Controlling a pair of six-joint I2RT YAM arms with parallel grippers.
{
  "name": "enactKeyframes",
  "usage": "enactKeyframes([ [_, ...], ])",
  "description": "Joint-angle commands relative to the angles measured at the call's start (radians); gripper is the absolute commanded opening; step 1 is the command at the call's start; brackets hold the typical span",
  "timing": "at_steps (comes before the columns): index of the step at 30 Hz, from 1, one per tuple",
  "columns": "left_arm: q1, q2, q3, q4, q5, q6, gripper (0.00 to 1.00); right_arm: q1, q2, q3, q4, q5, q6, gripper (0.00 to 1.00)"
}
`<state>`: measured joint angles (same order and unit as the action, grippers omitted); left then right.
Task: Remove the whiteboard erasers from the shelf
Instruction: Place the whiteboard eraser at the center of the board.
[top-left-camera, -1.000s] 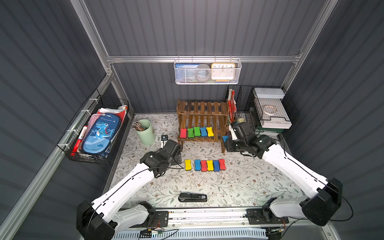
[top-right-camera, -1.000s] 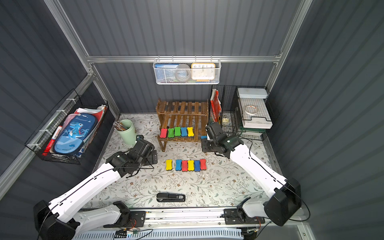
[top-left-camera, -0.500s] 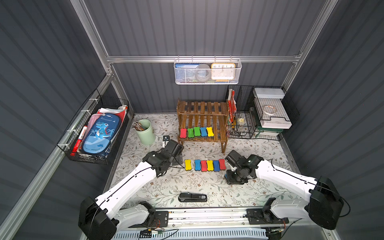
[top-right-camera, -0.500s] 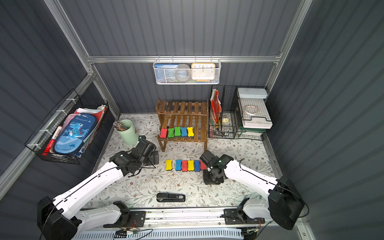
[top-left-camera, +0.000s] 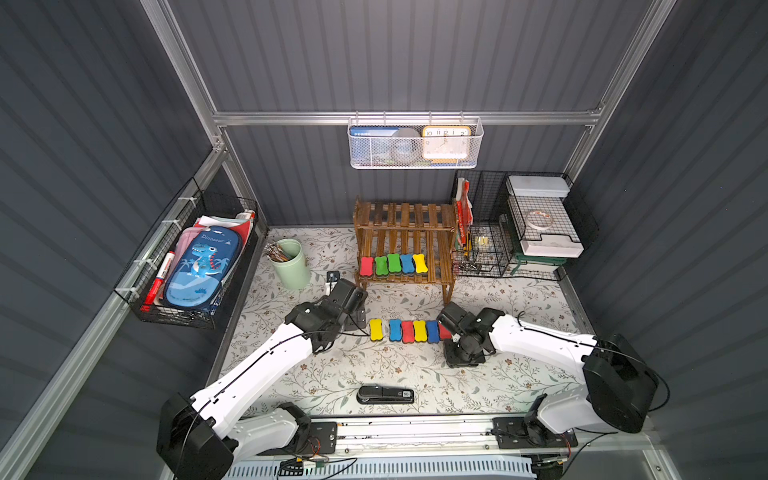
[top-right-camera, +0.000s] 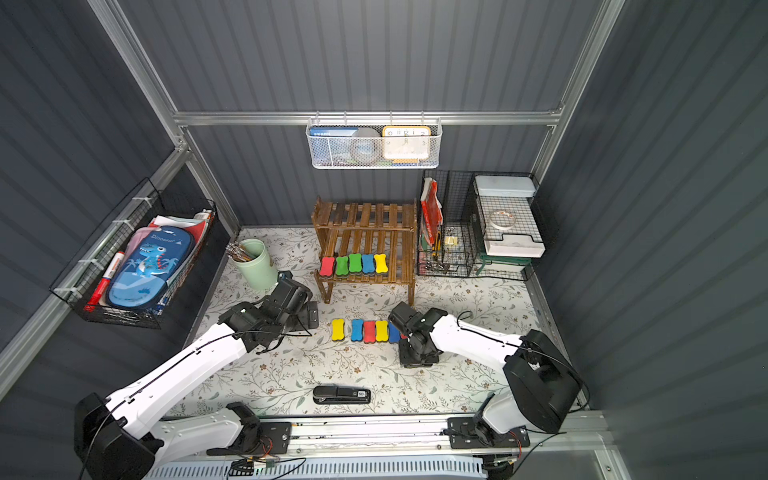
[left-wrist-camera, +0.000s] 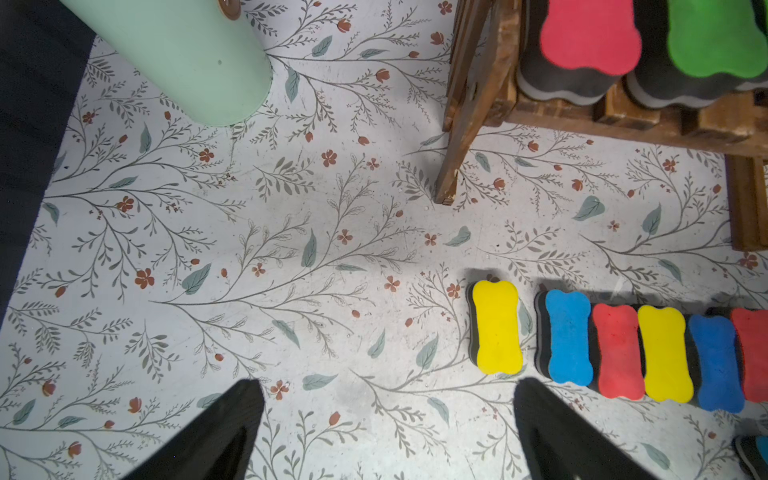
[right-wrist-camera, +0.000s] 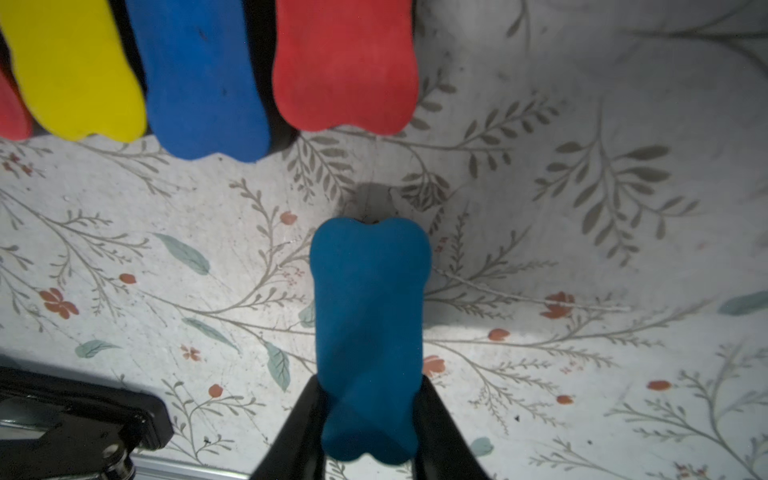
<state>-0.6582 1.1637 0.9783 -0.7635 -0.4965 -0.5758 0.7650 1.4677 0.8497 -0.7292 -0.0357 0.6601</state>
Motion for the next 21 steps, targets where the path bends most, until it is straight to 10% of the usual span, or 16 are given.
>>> enactKeyframes([
  [1, 0.006, 0.009, 0.004, -0.013, 0.010, 0.002, 0.99, 0.004, 0.024, 0.026, 0.008, 0.033, -0.018, 0.27],
  [21, 0.006, 0.030, 0.013, -0.016, 0.032, -0.004, 0.99, 0.004, 0.015, 0.022, 0.030, -0.009, -0.046, 0.50],
])
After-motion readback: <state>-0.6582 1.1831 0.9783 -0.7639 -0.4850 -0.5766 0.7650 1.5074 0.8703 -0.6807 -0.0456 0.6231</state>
